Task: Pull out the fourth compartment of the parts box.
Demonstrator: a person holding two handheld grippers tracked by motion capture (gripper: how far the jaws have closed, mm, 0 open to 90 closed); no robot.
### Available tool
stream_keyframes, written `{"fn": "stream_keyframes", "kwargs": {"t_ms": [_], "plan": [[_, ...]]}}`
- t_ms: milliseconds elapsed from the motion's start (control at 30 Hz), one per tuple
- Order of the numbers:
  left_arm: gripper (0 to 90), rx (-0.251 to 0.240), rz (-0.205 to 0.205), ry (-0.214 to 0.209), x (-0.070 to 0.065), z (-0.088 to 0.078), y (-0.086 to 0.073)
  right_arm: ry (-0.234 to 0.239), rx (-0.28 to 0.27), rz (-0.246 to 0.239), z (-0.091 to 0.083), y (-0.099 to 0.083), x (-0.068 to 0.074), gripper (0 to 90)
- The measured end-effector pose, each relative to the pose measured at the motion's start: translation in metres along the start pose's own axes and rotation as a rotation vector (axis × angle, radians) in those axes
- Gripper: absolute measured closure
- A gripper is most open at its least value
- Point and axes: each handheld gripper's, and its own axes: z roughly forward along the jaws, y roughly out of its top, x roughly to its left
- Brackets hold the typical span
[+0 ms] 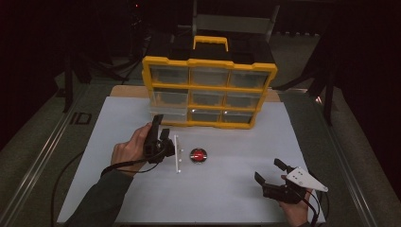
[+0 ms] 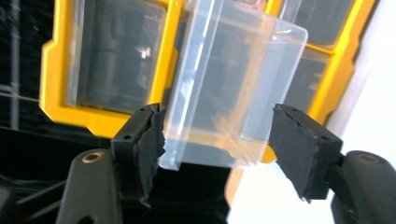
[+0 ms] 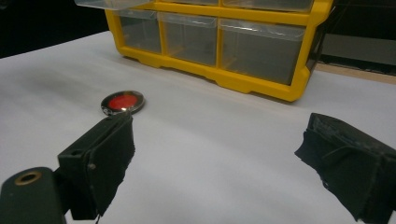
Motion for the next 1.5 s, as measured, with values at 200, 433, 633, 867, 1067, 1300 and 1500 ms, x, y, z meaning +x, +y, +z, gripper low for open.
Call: {"fn": "stream_keyframes", "kwargs": {"t_ms": [200,433,633,867,1067,1300,1500], "plan": [[30.2,-0.006,-0.112,-0.070,0.006,-0.006,-0.006,-0.001,0.002,-0.003,0.001,0.000,0.001,9.1],[26.9,-0.015,-0.249,-0.152,0.013,-0.011,-0.015,-0.002,0.004,0.000,0.001,0.000,0.001,9.2],[25.3,-0.052,-0.389,-0.242,0.018,-0.014,-0.026,-0.001,0.003,-0.004,0.001,0.000,0.001,9.2],[20.6,-0.073,-0.597,-0.353,0.021,-0.016,-0.046,0.000,-0.001,0.000,0.001,0.000,0.000,9.1],[15.2,-0.078,-0.717,-0.379,0.024,-0.018,-0.063,0.000,0.002,-0.001,0.001,0.000,0.001,9.1],[13.1,-0.076,-0.823,-0.401,0.027,-0.018,-0.077,0.001,0.003,0.005,0.001,-0.001,0.000,9.1],[12.9,-0.073,-0.857,-0.410,0.026,-0.019,-0.083,0.006,0.007,-0.001,0.002,-0.001,0.000,9.1]]}}
